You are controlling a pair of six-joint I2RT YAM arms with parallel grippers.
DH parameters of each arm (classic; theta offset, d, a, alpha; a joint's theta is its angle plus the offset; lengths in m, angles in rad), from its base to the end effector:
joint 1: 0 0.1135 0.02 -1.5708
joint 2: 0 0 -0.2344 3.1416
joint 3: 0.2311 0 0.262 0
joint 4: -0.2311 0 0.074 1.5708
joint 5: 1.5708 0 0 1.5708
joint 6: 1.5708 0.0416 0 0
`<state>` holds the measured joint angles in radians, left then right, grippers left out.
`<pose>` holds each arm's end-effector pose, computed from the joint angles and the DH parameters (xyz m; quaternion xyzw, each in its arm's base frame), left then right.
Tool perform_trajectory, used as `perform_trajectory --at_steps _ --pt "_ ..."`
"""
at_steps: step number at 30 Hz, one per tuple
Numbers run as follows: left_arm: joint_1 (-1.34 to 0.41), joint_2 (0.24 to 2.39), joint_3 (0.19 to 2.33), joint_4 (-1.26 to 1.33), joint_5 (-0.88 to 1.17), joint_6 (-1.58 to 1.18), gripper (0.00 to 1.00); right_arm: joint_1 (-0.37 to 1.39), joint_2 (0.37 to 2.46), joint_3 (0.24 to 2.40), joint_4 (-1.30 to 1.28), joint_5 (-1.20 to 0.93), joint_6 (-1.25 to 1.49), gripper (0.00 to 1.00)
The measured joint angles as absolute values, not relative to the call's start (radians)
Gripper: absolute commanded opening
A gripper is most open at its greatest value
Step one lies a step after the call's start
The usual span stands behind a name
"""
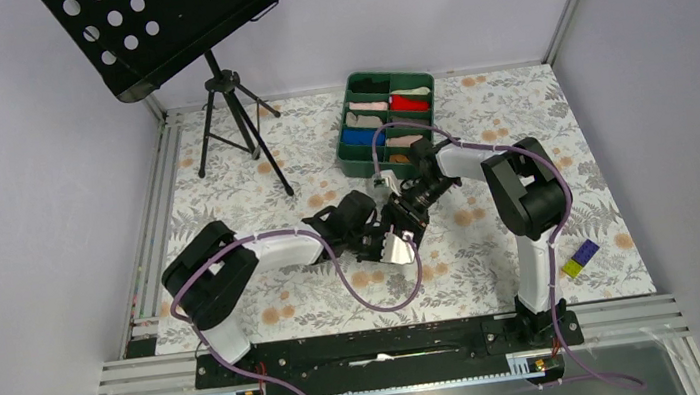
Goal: Roll the underwear
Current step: Roll the underwear to the center of the board.
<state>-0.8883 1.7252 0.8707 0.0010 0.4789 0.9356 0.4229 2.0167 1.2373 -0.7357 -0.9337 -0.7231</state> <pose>0.2006 -0.2772 0.1086 0.7702 0.4911 -0.2140 0.3462 0.3056 0.1742 0.0898 -0.4945 0.7433 0.4411 0.0919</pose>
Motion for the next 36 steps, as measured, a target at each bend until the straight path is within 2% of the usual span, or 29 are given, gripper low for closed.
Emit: perform_trajectory --at_steps 3,9,13,18,24,28,30,36 --pt "-0.888 1.726 0.890 -0.037 0.487 0.951 0.10 0.416 2.016 1.242 -0.743 -0.928 -0.704 0.44" --pt "-0.881 1.737 0.946 -0.132 0.493 0.949 0.04 0.363 2.015 1.387 -0.901 -0.898 -0.694 0.51" --pt "-0.874 1.741 0.982 -0.212 0.493 0.930 0.02 0.329 1.953 1.422 -0.896 -0.833 -0.646 0.49" --pt "-0.867 1.763 1.047 -0.317 0.493 0.891 0.00 0.326 1.850 1.274 -0.814 -0.688 -0.510 0.43" --pt "-0.847 1.790 1.117 -0.442 0.524 0.820 0.00 0.352 1.877 1.194 -0.763 -0.612 -0.425 0.36" --pt "-0.832 1.810 1.160 -0.532 0.567 0.787 0.00 0.381 1.958 1.244 -0.735 -0.599 -0.394 0.35" --pt "-0.826 1.833 1.195 -0.582 0.590 0.776 0.00 0.385 1.999 1.293 -0.743 -0.611 -0.374 0.38" --pt "-0.792 1.919 1.314 -0.748 0.681 0.761 0.00 0.351 2.004 1.432 -0.753 -0.624 -0.393 0.42"
